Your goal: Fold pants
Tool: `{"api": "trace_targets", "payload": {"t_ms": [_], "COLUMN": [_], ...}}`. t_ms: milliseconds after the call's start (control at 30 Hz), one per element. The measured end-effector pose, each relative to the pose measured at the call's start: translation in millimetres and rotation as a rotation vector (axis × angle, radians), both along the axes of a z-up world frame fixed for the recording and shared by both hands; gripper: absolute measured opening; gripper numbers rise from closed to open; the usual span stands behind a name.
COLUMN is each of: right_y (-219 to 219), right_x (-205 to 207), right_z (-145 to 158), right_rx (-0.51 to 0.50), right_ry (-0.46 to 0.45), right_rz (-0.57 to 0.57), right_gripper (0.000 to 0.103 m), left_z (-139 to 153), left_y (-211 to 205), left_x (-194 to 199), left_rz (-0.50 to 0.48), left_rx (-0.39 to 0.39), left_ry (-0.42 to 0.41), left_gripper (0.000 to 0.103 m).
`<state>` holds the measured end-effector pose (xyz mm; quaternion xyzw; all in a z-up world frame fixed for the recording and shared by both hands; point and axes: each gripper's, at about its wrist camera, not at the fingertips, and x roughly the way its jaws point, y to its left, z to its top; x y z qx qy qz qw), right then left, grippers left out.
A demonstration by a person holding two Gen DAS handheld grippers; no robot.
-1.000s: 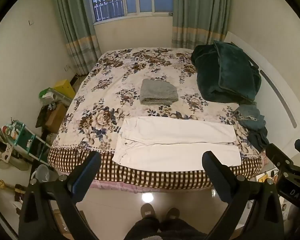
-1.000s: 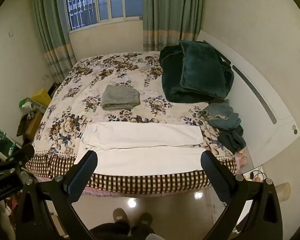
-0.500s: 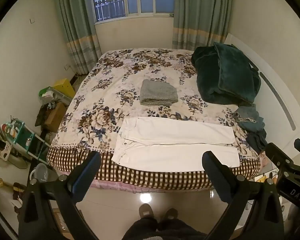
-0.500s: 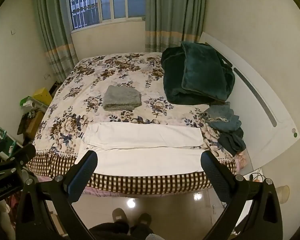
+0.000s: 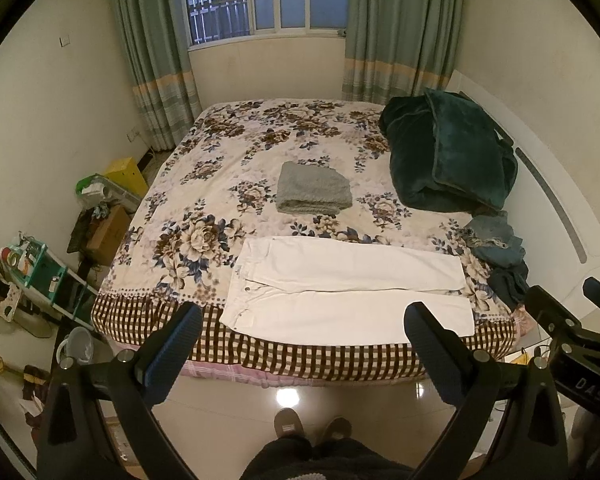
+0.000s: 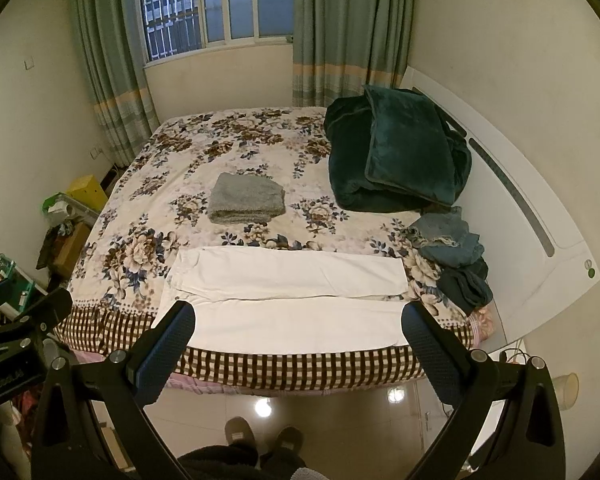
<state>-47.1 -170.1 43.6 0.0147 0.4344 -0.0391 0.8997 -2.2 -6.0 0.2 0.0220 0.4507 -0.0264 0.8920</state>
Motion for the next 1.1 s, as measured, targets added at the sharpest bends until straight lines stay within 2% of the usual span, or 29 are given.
{"api": "trace_targets", "payload": {"t_ms": [1100], "right_y": [6], "right_x": [3], "right_z": [9], "right_rx": [0.002], "right_ry": [-0.009], "right_rz": [0.008], "right_gripper": [0.103], "left_z": [16], "left_y": [-6], "left_x": [3], "left_rz": [0.001], "left_rx": [-0.011], "left_ry": [-0.01], "left_gripper": [0.103]}}
